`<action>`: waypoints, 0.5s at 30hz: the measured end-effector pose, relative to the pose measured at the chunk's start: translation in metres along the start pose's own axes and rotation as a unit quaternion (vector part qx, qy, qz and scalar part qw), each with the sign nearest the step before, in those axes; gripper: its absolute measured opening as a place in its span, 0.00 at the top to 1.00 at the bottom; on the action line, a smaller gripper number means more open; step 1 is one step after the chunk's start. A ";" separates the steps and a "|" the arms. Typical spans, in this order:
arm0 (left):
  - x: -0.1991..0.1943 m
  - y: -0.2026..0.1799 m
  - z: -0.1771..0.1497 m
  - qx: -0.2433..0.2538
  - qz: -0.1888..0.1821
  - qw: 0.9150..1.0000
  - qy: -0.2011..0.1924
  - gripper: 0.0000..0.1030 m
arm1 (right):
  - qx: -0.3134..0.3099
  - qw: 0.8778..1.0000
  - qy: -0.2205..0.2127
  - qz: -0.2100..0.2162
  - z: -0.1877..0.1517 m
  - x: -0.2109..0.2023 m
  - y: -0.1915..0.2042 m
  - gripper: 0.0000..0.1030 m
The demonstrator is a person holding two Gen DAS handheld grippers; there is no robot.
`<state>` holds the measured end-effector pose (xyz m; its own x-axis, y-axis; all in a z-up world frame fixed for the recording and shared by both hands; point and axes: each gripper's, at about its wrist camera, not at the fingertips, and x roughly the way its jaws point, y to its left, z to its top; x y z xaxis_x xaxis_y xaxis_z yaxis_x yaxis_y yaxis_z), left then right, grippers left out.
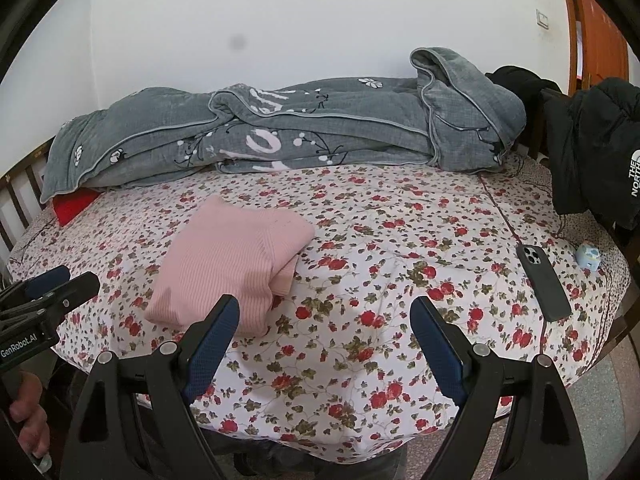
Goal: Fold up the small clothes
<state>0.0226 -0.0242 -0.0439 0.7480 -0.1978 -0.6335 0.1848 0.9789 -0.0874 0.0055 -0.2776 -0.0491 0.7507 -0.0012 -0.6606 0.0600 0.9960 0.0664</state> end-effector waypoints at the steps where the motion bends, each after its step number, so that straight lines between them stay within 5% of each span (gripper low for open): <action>1: 0.000 0.000 0.000 0.000 0.000 1.000 0.000 0.27 | 0.000 1.000 0.000 0.000 0.000 0.000 0.001 0.16; 15: 0.000 0.000 0.000 0.000 -0.001 1.000 0.000 0.27 | 0.002 1.000 -0.001 -0.001 0.000 -0.002 0.002 0.16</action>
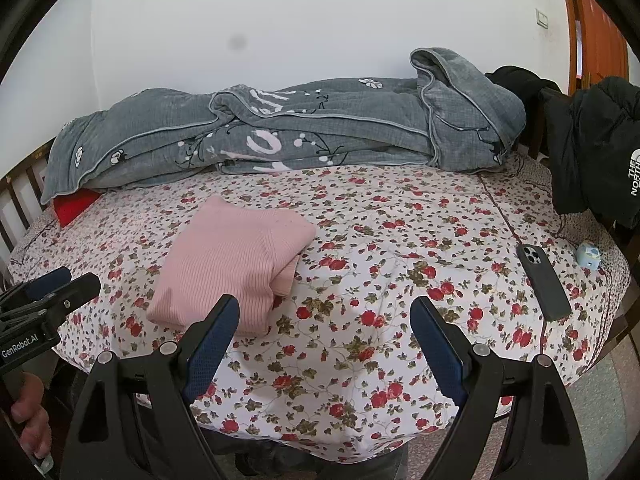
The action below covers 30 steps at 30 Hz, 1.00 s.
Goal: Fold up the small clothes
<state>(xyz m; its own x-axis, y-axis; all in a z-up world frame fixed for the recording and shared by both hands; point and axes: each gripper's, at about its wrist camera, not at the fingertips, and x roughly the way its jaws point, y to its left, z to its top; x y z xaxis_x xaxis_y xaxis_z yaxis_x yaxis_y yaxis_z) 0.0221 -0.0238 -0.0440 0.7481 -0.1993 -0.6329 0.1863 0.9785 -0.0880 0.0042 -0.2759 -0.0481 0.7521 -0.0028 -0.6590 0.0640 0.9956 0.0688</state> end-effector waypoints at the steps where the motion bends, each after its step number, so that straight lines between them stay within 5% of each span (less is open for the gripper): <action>1: 0.000 0.000 0.000 0.000 0.001 1.000 0.000 0.27 | 0.000 1.000 0.000 0.000 0.000 0.000 0.000 0.16; 30: -0.002 0.001 -0.001 -0.001 -0.001 1.000 -0.001 0.27 | 0.002 1.000 -0.002 0.000 0.001 -0.003 0.001 0.16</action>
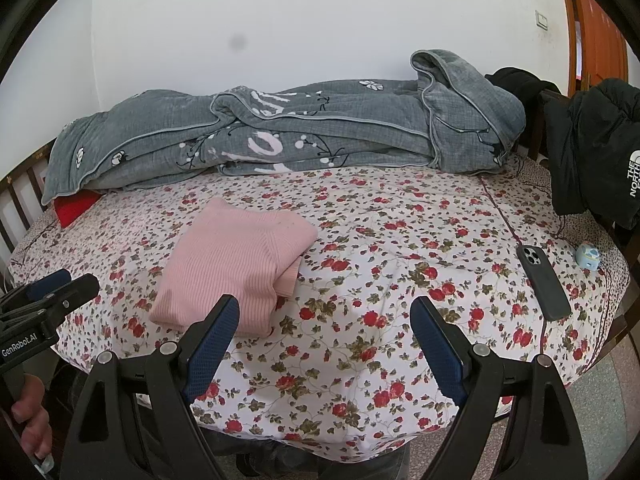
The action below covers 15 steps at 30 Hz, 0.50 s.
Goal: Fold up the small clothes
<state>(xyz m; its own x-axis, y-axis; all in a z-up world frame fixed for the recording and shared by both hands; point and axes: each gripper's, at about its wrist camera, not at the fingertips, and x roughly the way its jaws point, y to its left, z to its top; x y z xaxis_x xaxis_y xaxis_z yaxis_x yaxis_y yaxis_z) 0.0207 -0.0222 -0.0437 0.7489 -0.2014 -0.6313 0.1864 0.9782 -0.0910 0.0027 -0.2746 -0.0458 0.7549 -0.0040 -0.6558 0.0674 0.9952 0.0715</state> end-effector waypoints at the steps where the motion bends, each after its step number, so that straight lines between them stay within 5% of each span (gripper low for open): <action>1: 0.000 0.000 0.000 0.000 0.000 1.000 0.000 0.27 | 0.000 1.000 0.000 0.000 0.000 0.000 0.000 0.16; 15: -0.002 -0.002 -0.001 -0.002 -0.001 1.000 -0.001 0.27 | -0.001 1.000 0.000 0.000 0.000 -0.001 0.000 0.16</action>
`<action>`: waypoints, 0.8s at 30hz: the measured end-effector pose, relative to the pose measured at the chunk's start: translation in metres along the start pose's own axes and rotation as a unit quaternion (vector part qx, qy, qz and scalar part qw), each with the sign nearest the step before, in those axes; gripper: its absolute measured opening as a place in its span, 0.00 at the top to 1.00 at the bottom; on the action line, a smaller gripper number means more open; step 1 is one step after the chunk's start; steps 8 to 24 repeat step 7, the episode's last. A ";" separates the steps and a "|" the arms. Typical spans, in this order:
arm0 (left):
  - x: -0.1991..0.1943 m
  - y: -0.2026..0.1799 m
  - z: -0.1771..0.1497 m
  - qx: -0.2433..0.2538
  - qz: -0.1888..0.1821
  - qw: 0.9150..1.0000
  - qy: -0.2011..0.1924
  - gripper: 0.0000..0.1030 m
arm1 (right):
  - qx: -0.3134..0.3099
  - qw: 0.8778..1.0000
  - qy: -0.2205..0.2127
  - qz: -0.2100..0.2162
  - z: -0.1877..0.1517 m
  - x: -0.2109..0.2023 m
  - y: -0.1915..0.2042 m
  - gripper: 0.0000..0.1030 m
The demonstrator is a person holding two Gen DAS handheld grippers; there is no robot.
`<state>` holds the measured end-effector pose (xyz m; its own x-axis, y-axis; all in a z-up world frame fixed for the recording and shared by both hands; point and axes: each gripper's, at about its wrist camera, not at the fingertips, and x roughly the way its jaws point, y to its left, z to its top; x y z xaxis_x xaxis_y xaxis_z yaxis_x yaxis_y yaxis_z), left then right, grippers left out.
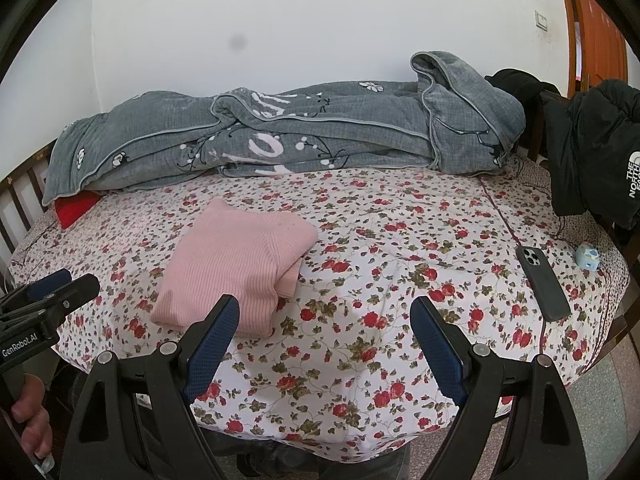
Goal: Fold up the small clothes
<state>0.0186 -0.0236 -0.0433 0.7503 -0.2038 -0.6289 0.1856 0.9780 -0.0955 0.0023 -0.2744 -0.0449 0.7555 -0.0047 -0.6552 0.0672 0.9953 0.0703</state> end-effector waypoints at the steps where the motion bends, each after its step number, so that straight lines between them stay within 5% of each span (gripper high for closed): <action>1: 0.000 -0.001 0.000 0.000 0.000 1.000 0.000 0.27 | 0.000 1.000 0.000 0.000 0.000 0.000 0.000 0.16; 24: -0.001 -0.002 0.001 -0.001 -0.002 1.000 -0.001 0.27 | -0.001 1.000 0.000 0.000 0.000 -0.001 0.003 0.16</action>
